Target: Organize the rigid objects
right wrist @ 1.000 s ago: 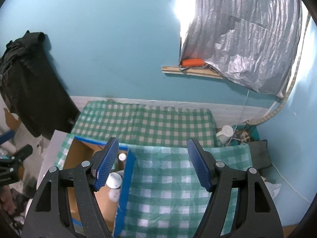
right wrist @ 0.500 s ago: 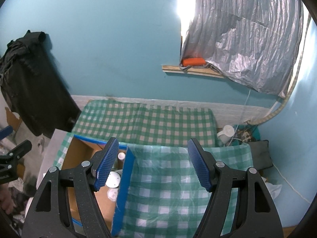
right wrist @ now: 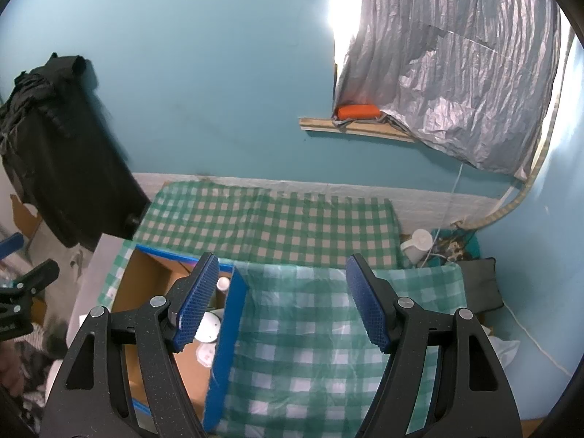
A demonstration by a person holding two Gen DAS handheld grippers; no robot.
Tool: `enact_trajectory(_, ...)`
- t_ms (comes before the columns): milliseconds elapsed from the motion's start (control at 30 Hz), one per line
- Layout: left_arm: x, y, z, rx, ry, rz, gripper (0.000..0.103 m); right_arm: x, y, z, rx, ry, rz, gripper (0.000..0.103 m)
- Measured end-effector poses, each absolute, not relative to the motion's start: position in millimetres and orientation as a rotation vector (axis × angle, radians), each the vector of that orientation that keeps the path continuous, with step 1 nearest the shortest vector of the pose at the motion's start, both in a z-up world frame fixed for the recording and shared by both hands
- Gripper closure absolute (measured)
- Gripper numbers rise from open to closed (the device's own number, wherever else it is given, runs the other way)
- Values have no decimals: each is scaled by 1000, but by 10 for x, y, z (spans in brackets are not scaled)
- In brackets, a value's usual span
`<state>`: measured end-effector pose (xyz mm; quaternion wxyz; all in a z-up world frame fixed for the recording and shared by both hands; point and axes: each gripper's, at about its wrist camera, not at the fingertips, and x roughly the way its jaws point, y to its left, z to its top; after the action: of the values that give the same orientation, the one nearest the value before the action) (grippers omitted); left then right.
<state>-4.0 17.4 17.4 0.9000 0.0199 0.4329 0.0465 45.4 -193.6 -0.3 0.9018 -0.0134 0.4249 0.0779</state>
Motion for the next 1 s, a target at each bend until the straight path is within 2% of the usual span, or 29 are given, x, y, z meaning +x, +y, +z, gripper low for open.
enact_trajectory(1000, -61, 151, 89, 24, 941, 95, 1, 404, -1935, -111, -51, 903, 180, 31)
